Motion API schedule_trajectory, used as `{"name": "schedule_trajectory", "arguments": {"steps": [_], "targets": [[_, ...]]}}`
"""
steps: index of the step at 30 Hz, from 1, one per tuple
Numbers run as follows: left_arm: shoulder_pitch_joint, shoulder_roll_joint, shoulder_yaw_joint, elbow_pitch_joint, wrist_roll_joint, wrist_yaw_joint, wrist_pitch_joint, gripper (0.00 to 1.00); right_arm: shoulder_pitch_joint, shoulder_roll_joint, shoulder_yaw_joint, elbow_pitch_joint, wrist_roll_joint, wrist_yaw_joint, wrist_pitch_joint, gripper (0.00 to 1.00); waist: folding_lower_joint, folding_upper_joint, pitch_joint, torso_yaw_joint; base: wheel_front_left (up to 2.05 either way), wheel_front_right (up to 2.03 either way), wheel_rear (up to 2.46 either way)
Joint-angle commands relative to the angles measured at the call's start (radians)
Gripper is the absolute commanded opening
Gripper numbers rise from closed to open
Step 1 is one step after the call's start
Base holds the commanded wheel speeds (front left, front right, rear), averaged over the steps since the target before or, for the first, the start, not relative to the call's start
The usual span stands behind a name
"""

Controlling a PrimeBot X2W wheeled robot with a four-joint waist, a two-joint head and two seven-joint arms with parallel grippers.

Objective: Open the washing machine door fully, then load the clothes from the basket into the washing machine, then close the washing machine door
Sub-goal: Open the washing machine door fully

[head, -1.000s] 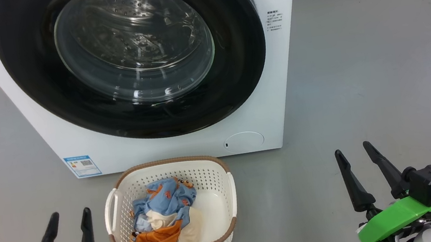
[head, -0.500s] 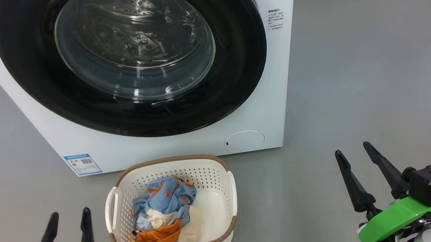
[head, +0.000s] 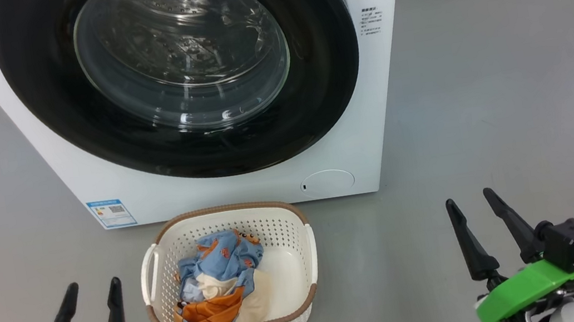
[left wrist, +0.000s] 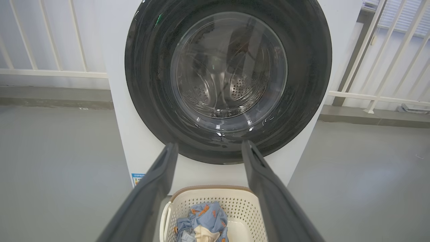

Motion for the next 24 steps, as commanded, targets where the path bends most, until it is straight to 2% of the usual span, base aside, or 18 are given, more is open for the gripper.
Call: {"name": "schedule_trajectory", "arguments": {"steps": [1, 13, 24], "targets": [[-0.052, 0.031, 0.029, -0.027, -0.011, -0.003, -0.012, 1.00, -0.056, 0.001, 0.022, -0.020, -0.002, -0.001, -0.012, 1.00, 0.0000, 0.0000, 0.002, 0.001, 0.00, 0.00, 0.00], [-0.065, 0.051, 0.021, -0.045, -0.035, -0.003, -0.012, 1.00, -0.113, 0.001, 0.003, -0.017, -0.026, -0.001, -0.012, 1.00, 0.0000, 0.0000, 0.046, 0.008, 0.00, 0.00, 0.00], [-0.080, 0.051, 0.062, -0.066, -0.022, -0.003, -0.012, 1.00, -0.191, 0.001, -0.039, -0.028, -0.029, -0.001, -0.012, 1.00, 0.0000, 0.0000, 0.094, 0.024, 0.00, 0.00, 0.00]]}}
